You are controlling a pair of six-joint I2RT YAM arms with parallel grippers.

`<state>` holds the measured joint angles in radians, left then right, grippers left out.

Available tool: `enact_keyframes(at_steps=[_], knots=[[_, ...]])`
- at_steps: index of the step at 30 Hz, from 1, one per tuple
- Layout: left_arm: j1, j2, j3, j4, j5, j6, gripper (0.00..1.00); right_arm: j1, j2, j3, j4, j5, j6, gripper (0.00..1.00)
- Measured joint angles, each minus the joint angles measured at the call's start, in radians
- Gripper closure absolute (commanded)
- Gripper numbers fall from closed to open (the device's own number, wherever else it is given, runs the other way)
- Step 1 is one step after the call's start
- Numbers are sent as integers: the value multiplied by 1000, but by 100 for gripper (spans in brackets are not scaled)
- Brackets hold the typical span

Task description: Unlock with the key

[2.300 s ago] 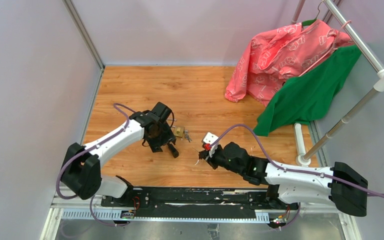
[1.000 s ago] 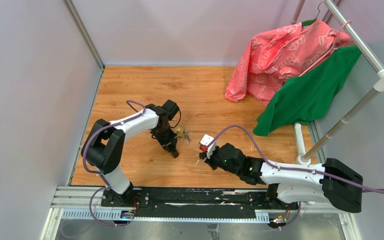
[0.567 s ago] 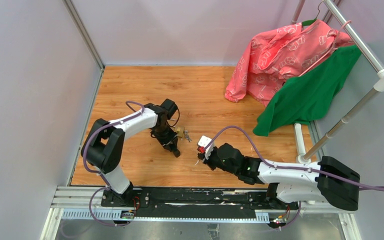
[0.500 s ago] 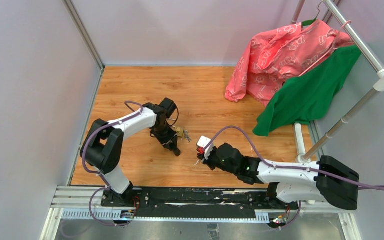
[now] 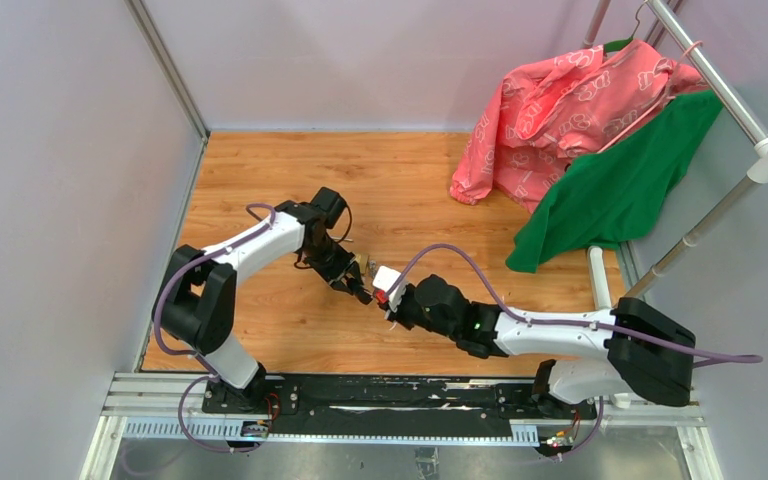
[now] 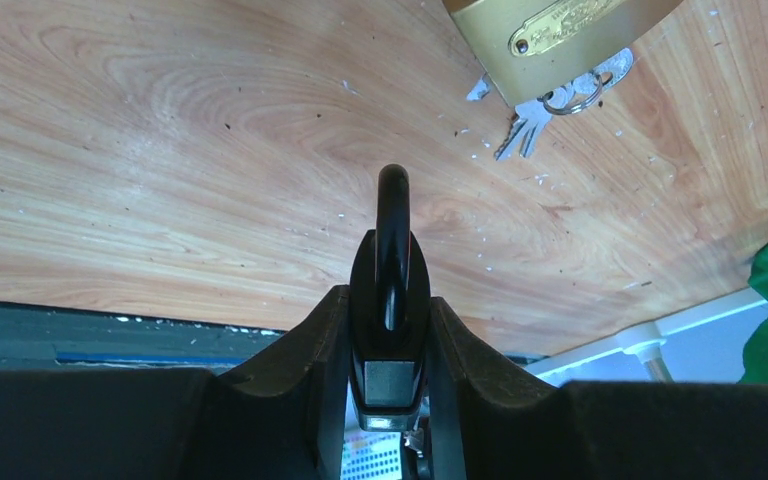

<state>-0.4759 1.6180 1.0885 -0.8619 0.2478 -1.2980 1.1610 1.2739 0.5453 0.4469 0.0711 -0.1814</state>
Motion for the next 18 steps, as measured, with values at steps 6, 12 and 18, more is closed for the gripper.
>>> enact_keyframes(at_steps=[6, 12, 18], knots=[[22, 0, 0, -2, 60, -19, 100, 2, 21, 28, -1, 8, -14, 100], [35, 0, 10, -7, 89, -18, 100, 10, 24, 31, -21, 31, -14, 100], [36, 0, 11, -8, 92, -18, 100, 18, 16, 31, -58, 62, -6, 100]])
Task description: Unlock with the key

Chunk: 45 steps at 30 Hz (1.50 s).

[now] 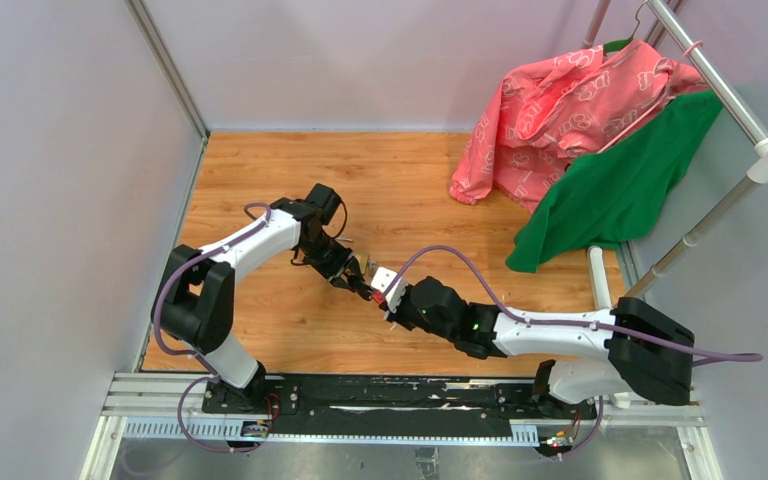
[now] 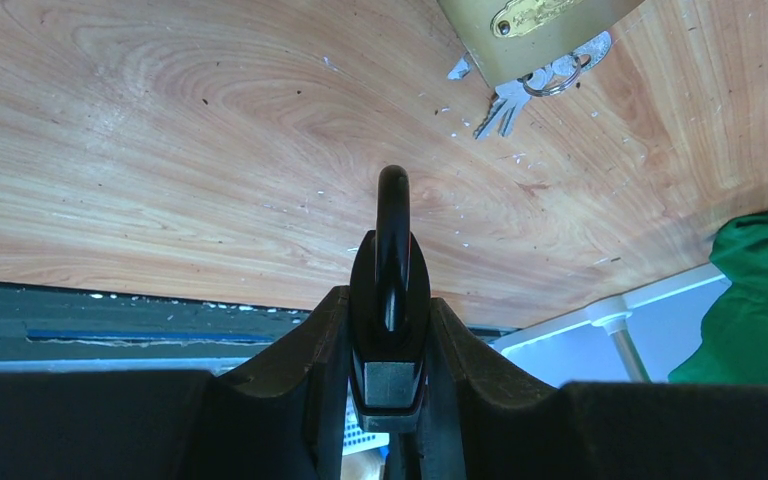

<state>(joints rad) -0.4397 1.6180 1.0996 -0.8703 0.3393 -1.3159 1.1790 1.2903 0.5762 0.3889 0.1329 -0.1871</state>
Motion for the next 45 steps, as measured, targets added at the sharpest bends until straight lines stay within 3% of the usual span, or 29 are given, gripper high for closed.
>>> enact_keyframes(at_steps=[35, 45], knots=[[6, 0, 0, 0, -11, 2, 100, 1, 82, 63, -18, 3, 16, 100], [12, 0, 0, -1, -30, 3, 100, 8, 118, 135, -108, 36, 67, 100]])
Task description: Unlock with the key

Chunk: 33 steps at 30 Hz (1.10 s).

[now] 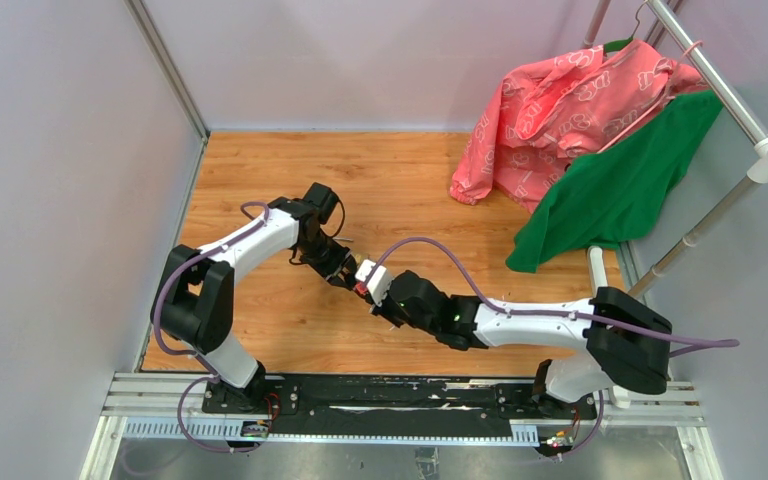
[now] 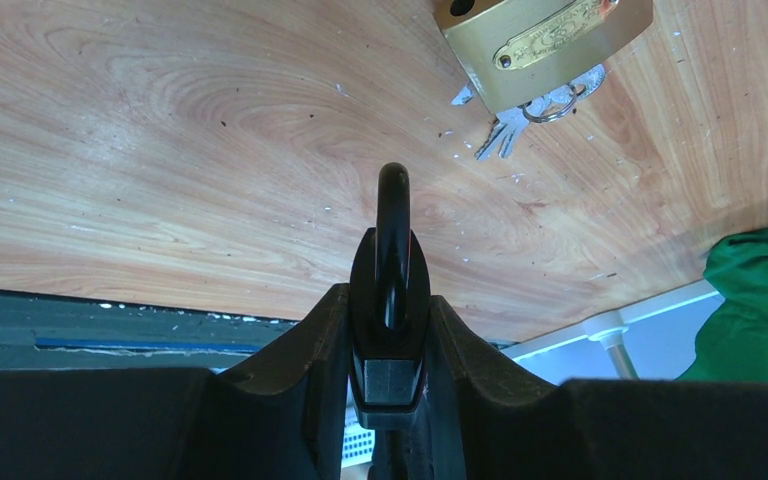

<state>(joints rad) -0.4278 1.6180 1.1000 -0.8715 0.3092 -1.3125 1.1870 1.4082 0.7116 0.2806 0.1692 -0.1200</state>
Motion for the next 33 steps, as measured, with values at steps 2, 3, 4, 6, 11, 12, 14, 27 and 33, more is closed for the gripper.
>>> enact_keyframes(at_steps=[2, 3, 4, 6, 11, 12, 14, 27, 33], knots=[[0, 0, 0, -2, 0, 0, 100, 4, 0, 7, -15, 9, 16, 100], [0, 0, 0, -4, 1, 0, 100, 6, 0, 10, -21, 11, 24, 100], [0, 0, 0, -6, 1, 0, 100, 7, 0, 14, -28, 14, 33, 100], [0, 0, 0, -8, 1, 0, 100, 9, 0, 19, -42, 15, 55, 100], [0, 0, 0, -12, -4, -1, 100, 9, 8, 45, -74, 16, 102, 100], [0, 0, 0, -13, -9, 0, 100, 9, 15, 57, -84, 16, 108, 100], [2, -1, 0, -13, -23, 0, 100, 9, 32, 84, -108, 18, 119, 100], [11, -9, 0, -10, -66, -1, 100, 11, 110, 203, -209, 66, 136, 100], [15, -21, 0, -5, -85, 0, 100, 16, 147, 237, -237, 112, 136, 100]])
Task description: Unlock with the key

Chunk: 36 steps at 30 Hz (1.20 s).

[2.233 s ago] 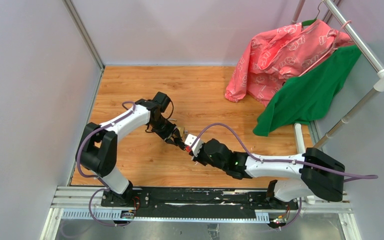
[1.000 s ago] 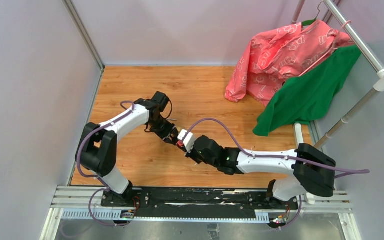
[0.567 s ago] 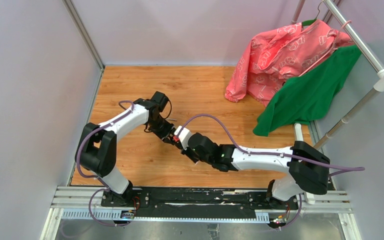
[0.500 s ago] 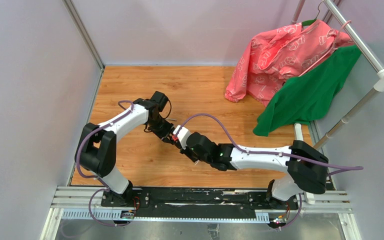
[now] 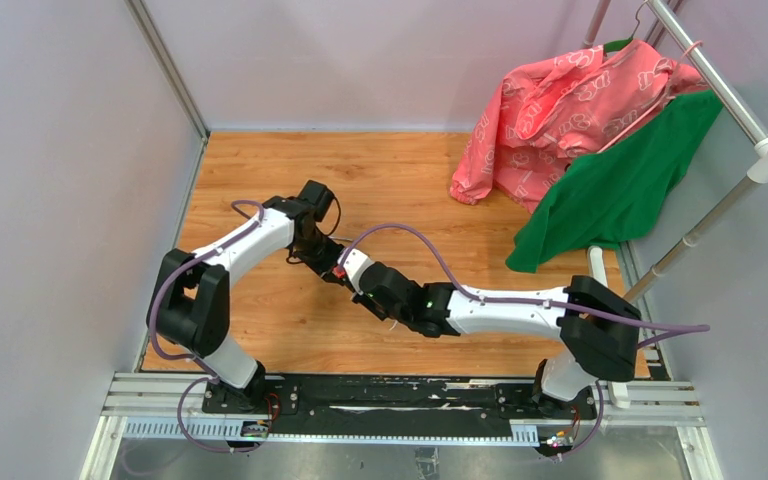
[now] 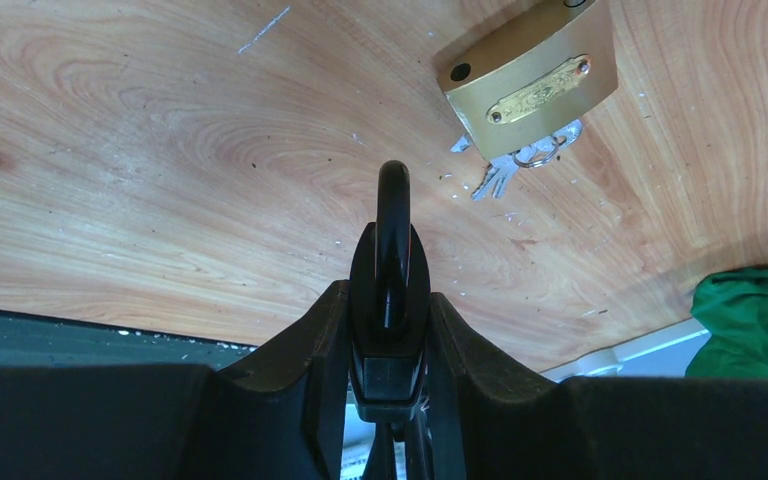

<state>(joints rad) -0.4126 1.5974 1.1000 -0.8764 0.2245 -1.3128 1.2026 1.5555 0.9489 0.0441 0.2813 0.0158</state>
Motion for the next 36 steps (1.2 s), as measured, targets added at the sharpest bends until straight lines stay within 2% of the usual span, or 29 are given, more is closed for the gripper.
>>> enact_keyframes(at_steps=[19, 24, 36], knots=[[17, -23, 2, -8, -8, 6, 100, 21, 24, 4, 47, 30, -6, 100], [31, -24, 4, -5, 2, 18, 100, 24, 5, -85, 213, 41, -44, 100], [64, -87, 6, -8, 45, 23, 100, 87, 95, -274, 758, 201, -309, 100]])
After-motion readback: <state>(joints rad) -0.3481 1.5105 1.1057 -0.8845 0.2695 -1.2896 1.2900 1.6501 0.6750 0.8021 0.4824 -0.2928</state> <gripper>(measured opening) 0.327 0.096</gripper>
